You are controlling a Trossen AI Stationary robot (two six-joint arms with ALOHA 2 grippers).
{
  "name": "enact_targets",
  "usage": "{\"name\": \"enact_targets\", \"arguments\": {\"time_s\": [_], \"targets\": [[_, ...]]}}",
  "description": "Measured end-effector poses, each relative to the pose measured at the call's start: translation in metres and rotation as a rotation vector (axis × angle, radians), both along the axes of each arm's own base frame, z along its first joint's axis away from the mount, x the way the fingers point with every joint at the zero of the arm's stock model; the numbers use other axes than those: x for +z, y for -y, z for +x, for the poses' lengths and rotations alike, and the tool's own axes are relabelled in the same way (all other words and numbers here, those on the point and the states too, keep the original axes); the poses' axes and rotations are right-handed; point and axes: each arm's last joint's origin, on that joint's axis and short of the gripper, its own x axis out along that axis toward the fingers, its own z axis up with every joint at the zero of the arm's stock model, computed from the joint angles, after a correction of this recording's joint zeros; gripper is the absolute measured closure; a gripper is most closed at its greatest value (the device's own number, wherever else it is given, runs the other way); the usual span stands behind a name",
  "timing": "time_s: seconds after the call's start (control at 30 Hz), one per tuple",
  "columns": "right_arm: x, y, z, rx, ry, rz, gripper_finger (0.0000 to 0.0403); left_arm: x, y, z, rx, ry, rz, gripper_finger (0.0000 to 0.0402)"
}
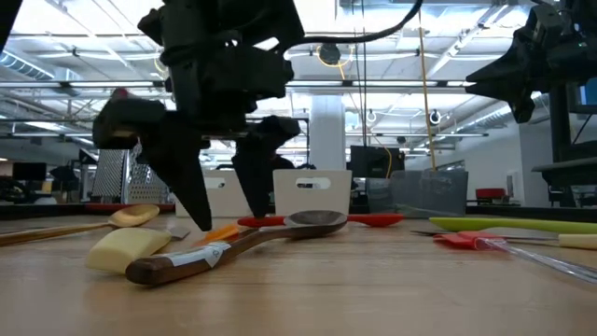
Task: Pick & Place Kitchen Items
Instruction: Put the orange silicone spatula into the black bin
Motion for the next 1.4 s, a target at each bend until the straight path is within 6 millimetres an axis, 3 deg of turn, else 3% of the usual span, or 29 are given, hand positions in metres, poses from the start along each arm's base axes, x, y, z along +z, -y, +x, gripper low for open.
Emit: {"name": "enact_targets", "arguments": {"time_s": [0.23, 0.53, 0.97, 1.4], "targets": [[0.000, 0.000, 0.000, 0.000, 0.002, 0.005, 0.0314, 0.001, 0.000, -0.001, -0.020, -0.005, -0.016, 0.0128], [0.000, 0.000, 0.000, -0.002, 0.006, 0.020, 0.0314, -0.017, 0.003, 0.005, -0.041, -0.031, -0.036, 0.0128], [0.000, 0.000, 0.000, -0.001, 0.006, 0.020, 0.0314, -0.015, -0.007, 0.006, 0.239, -0.065, -0.128, 0.0128], [0.000, 0.000, 0.000, -0.001, 0.006, 0.020, 0.0314, -0.011, -0.006, 0.007, 0.313, -0.047, -0.156, 0.0128]]}}
